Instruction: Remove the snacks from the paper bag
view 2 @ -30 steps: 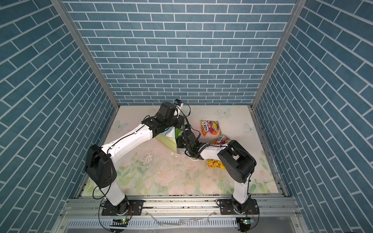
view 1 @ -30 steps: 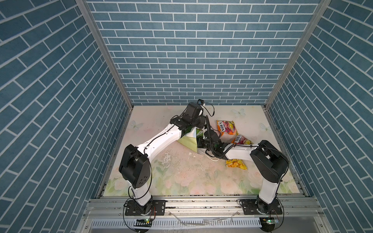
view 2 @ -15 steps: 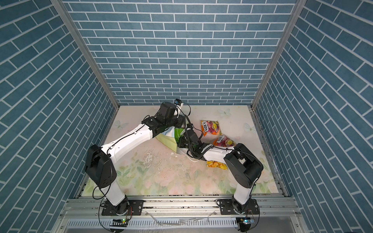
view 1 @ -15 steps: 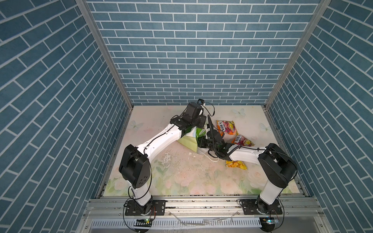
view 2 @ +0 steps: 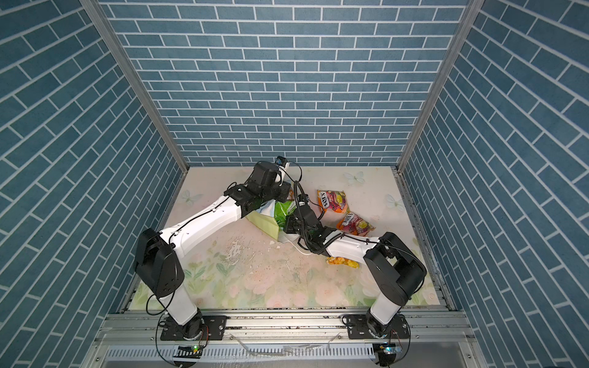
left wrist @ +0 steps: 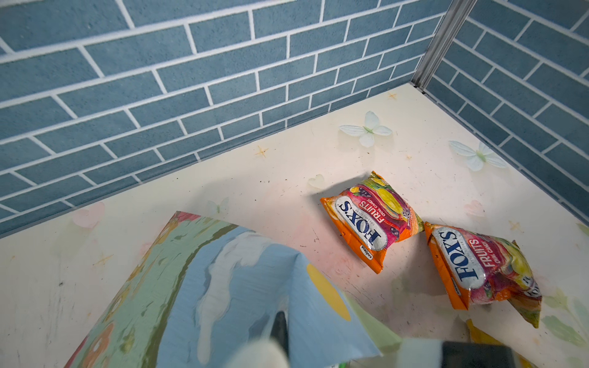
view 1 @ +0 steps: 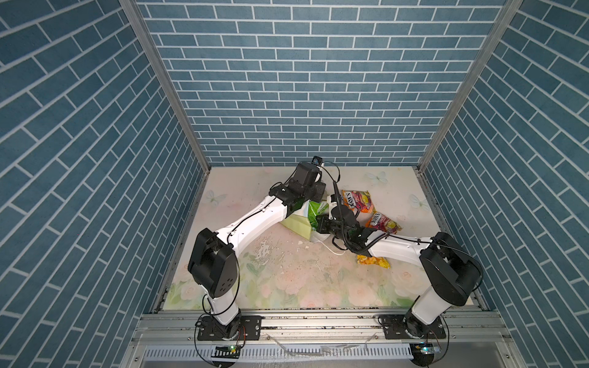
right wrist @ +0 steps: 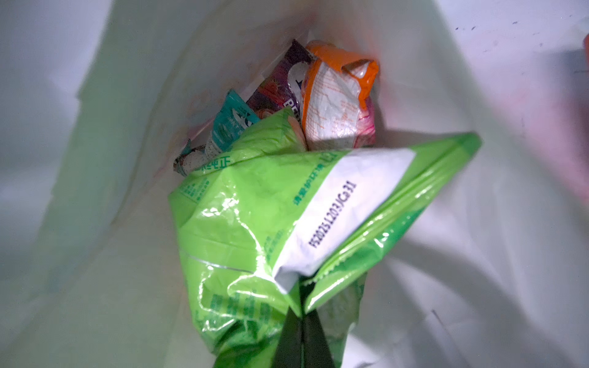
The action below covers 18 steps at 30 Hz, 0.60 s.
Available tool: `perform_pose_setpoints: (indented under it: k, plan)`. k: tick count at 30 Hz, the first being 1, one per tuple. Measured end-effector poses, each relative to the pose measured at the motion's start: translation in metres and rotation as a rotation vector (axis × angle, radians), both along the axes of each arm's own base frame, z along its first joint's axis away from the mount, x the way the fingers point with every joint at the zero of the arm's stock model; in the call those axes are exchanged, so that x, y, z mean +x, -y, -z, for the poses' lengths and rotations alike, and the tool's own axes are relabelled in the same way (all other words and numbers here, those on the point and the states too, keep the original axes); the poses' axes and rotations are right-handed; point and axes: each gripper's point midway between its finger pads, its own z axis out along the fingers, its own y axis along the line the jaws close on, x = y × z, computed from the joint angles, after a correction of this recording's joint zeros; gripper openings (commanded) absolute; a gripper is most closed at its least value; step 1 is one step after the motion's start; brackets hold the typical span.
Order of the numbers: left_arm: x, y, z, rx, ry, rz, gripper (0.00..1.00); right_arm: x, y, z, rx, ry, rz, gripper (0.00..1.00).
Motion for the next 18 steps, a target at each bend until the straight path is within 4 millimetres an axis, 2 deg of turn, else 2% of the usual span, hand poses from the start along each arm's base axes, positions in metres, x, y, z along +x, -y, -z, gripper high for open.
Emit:
perform_pose_setpoints:
  k: [5,18]
  plan:
    - [0.000,-0.001,0.000,0.002,0.002,-0.004,0.00,-0.003,0.006,-0.011,0.002,0.023,0.007,0.00]
    - [0.002,-0.003,0.000,0.008,0.006,-0.016,0.00,-0.008,0.019,-0.019,-0.019,0.048,0.023,0.00]
